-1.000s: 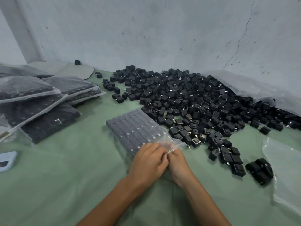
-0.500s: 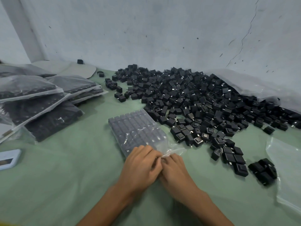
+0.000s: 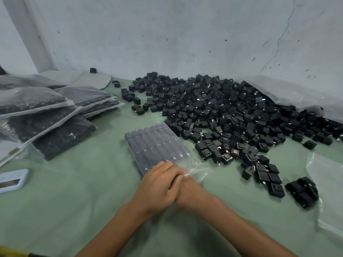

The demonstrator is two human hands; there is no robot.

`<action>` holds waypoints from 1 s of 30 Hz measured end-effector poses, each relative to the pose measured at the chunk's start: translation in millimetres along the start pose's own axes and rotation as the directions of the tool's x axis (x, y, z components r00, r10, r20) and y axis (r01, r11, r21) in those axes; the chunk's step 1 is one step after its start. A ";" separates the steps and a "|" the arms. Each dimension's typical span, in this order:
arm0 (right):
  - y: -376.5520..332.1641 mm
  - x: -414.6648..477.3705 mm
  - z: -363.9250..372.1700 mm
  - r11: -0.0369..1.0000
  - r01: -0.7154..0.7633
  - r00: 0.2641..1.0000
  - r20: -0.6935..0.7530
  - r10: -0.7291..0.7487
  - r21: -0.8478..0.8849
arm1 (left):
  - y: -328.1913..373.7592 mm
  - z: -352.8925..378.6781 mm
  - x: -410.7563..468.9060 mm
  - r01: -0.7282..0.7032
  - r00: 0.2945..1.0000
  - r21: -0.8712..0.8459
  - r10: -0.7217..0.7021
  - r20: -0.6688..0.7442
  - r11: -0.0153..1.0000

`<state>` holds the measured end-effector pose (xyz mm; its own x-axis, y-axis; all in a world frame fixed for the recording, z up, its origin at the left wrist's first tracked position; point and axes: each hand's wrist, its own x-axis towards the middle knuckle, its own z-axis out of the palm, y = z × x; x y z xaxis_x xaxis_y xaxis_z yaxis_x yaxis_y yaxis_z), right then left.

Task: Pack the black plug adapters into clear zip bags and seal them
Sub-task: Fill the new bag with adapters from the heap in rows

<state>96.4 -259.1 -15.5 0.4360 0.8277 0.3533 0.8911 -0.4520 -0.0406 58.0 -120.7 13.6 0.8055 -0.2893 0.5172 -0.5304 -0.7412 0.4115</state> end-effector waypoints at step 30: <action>98.9 -144.4 -74.6 0.594 -0.779 0.600 0.038 0.799 -0.198 | -47.5 20.1 7.1 0.091 0.994 0.046 -0.093 0.060 0.995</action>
<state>112.1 -448.1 -0.8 0.9784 0.1480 0.1443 0.1650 -0.9797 -0.1140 94.2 -99.8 -17.4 0.8658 -0.2545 0.4308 -0.4424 -0.7916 0.4214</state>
